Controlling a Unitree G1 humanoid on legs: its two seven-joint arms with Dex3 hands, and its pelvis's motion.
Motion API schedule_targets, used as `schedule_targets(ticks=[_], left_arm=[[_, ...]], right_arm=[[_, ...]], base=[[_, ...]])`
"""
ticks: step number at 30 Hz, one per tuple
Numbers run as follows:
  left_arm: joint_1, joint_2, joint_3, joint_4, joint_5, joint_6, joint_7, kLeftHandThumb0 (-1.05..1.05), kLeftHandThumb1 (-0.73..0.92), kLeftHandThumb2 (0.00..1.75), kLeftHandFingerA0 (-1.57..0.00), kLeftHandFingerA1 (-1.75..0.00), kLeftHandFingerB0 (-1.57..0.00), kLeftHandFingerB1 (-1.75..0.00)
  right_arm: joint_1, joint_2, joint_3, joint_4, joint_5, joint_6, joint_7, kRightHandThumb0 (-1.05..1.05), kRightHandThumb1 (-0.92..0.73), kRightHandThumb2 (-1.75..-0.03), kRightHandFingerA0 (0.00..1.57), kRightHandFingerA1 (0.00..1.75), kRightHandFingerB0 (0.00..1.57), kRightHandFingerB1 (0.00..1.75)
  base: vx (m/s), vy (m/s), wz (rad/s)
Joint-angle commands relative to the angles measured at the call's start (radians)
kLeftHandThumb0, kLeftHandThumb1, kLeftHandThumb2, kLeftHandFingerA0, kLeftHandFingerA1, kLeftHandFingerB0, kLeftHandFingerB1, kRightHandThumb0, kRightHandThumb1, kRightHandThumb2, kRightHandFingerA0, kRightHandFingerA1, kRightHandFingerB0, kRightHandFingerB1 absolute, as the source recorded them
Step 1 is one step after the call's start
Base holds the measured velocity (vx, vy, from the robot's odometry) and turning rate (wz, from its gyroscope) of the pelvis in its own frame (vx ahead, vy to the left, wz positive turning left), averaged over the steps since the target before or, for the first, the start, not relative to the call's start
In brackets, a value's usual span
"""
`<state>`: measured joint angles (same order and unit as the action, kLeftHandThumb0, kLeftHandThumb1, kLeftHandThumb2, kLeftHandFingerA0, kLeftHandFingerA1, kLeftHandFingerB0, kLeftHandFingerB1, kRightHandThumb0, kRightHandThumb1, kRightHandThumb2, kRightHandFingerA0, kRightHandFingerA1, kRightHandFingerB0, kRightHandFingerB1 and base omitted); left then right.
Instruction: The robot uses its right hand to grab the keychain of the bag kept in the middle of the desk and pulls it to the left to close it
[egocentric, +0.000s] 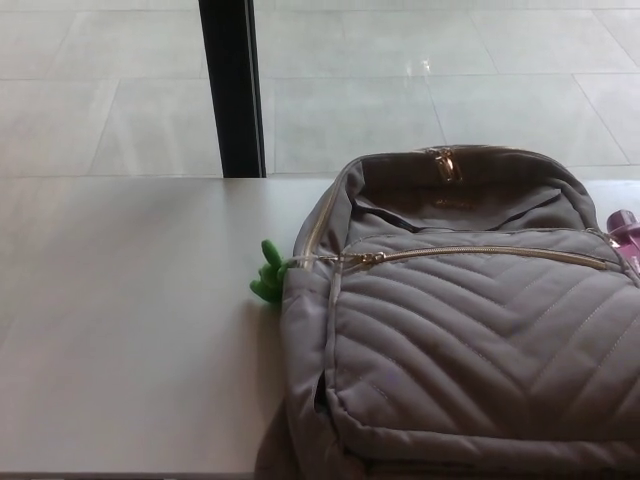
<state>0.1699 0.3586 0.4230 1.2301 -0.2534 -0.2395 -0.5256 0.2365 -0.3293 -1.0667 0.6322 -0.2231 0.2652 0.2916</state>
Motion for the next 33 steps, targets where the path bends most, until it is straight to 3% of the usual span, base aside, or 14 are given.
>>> schedule_targets(ticks=[1, 4, 7, 10, 11, 12, 13, 17, 18, 20, 21, 22, 23, 33], left_arm=[[0.018, 0.044, 0.015, 0.022, -0.005, 0.024, 0.028, -0.99, 0.77, 0.95, -0.49, -0.71, -0.28, -0.52], [0.027, 0.046, 0.009, 0.014, -0.001, 0.021, 0.02, -0.95, 0.76, 1.17, -0.47, -0.73, -0.21, -0.56], [0.033, 0.052, -0.001, 0.007, 0.008, 0.014, 0.026, -0.94, 0.92, 0.75, -0.49, -0.71, -0.19, -0.5], [0.033, 0.059, -0.006, 0.016, 0.011, 0.014, 0.018, -0.94, 0.92, 0.75, -0.47, -0.7, -0.16, -0.49], [0.036, 0.06, -0.011, 0.012, 0.015, 0.013, 0.025, -0.89, 0.75, 1.16, -0.46, -0.71, -0.16, -0.55], [0.037, 0.061, -0.008, 0.01, 0.01, 0.013, 0.026, -0.94, 0.92, 0.76, -0.45, -0.67, -0.19, -0.49], [0.037, 0.062, -0.007, 0.011, 0.007, 0.014, 0.02, -0.89, 0.76, 1.16, -0.43, -0.69, -0.15, -0.55], [0.041, 0.069, -0.012, 0.013, 0.01, 0.004, 0.018, -0.89, 0.75, 1.15, -0.45, -0.69, -0.17, -0.55], [0.042, 0.069, -0.018, 0.011, 0.017, 0.001, 0.028, -0.9, 0.92, 0.75, -0.49, -0.67, -0.2, -0.46], [0.044, 0.07, -0.014, 0.01, 0.009, 0.007, 0.02, -0.87, 0.75, 1.15, -0.45, -0.7, -0.17, -0.55], [0.043, 0.072, -0.02, 0.013, 0.017, 0.0, 0.027, -0.92, 0.92, 0.76, -0.45, -0.66, -0.22, -0.5], [0.045, 0.072, -0.024, 0.011, 0.02, -0.007, 0.028, -0.86, 0.76, 1.16, -0.45, -0.7, -0.18, -0.55], [0.045, 0.073, -0.025, 0.011, 0.021, -0.007, 0.028, -0.93, 0.92, 0.78, -0.44, -0.66, -0.21, -0.5], [0.029, 0.071, -0.02, 0.03, 0.01, 0.013, 0.02, -0.93, 0.92, 0.74, -0.48, -0.69, -0.17, -0.49]], right_arm=[[0.088, 0.094, -0.008, -0.012, 0.166, 0.03, -0.047, -0.44, -0.68, -0.59, 0.7, 1.26, 0.27, 0.71], [0.127, 0.081, 0.084, -0.022, 0.154, 0.081, 0.021, -0.34, -0.66, -0.59, 0.57, 0.97, 0.36, 0.68], [0.167, 0.085, 0.145, -0.049, 0.185, 0.063, 0.039, -0.37, -0.46, -0.94, 0.62, 0.87, 0.28, 0.64], [0.204, 0.084, 0.202, -0.105, 0.197, 0.074, 0.048, -0.4, -0.67, -0.59, 0.54, 0.93, 0.32, 0.65], [0.216, 0.081, 0.217, -0.119, 0.216, 0.074, 0.061, -0.4, -0.66, -0.59, 0.55, 0.92, 0.28, 0.65], [0.231, 0.078, 0.251, -0.134, 0.2, 0.061, 0.054, -0.43, -0.66, -0.6, 0.57, 0.89, 0.29, 0.65], [0.238, 0.078, 0.259, -0.142, 0.213, 0.06, 0.054, -0.43, -0.65, -0.6, 0.59, 0.9, 0.29, 0.66], [0.263, 0.053, 0.327, -0.123, 0.215, 0.021, 0.053, -0.45, -0.64, -0.59, 0.68, 0.84, 0.31, 0.64], [0.276, 0.058, 0.332, -0.151, 0.223, 0.032, 0.05, -0.44, -0.63, -0.59, 0.71, 0.85, 0.31, 0.64], [0.29, 0.06, 0.345, -0.166, 0.24, 0.033, 0.044, -0.44, -0.62, -0.58, 0.75, 0.86, 0.32, 0.65], [0.293, 0.058, 0.353, -0.166, 0.239, 0.032, 0.036, -0.44, -0.62, -0.58, 0.75, 0.83, 0.35, 0.63], [0.296, 0.055, 0.36, -0.166, 0.242, 0.032, 0.034, -0.44, -0.62, -0.58, 0.77, 0.84, 0.34, 0.63], [0.301, 0.055, 0.365, -0.171, 0.246, 0.034, 0.032, -0.45, -0.61, -0.58, 0.8, 0.86, 0.35, 0.65], [0.319, 0.033, 0.418, -0.156, 0.263, -0.015, 0.01, -0.47, -0.6, -0.58, 0.8, 0.83, 0.37, 0.63]], base=[[0.0, 0.0, 0.0], [0.0, 0.0, 0.0], [0.0, 0.0, 0.0], [0.0, 0.0, 0.0], [0.0, 0.0, 0.0], [0.0, 0.0, 0.0], [0.0, 0.0, 0.0], [0.0, 0.0, 0.0], [0.0, 0.0, 0.0], [0.0, 0.0, 0.0], [0.0, 0.0, 0.0], [0.0, 0.0, 0.0], [0.0, 0.0, 0.0], [0.0, 0.0, 0.0]])
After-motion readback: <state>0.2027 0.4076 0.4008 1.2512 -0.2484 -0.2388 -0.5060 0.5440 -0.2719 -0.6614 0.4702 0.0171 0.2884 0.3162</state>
